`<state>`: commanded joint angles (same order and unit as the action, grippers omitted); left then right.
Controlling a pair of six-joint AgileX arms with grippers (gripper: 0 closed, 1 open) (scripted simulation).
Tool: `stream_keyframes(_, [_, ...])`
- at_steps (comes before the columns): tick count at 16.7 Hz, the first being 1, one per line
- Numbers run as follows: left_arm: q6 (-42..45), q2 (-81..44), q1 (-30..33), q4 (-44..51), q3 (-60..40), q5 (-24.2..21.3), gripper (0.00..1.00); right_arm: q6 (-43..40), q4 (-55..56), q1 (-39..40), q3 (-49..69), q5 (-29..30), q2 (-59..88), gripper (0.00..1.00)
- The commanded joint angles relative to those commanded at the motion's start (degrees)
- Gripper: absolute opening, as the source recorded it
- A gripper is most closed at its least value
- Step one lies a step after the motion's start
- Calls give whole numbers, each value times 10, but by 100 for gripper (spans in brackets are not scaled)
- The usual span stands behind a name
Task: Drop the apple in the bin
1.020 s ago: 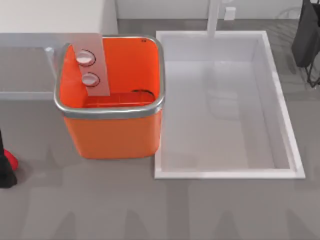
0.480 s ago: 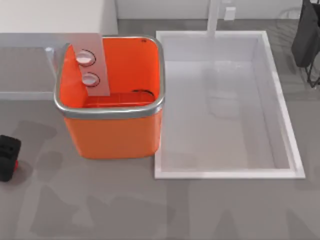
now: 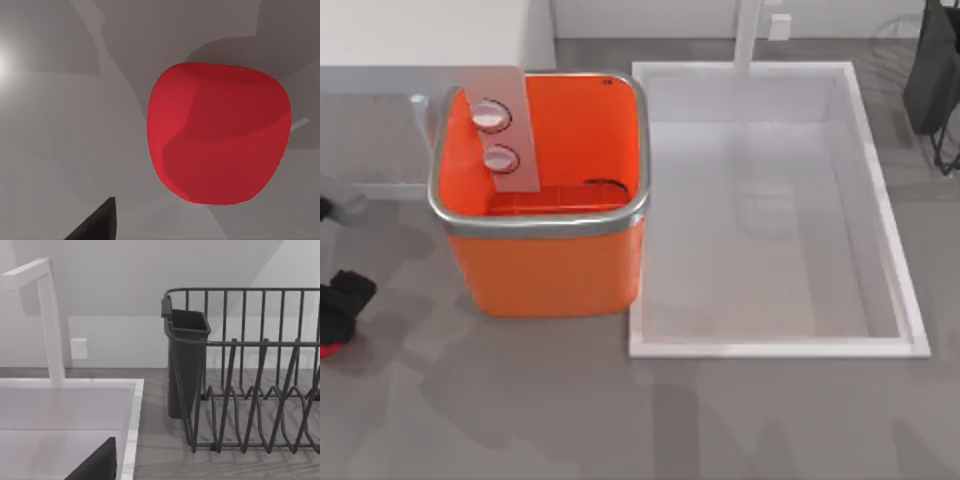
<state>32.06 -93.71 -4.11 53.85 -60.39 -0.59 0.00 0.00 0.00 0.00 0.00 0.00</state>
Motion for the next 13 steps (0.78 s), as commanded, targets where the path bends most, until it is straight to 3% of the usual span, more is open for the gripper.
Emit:
stream_keyframes(4, [24, -57, -4, 33, -56, 1, 100, 0, 0, 0, 0, 0, 0, 100])
stream_keyframes(13, [23, -76, -3, -10, -30, 1, 100, 0, 0, 0, 0, 0, 0, 100])
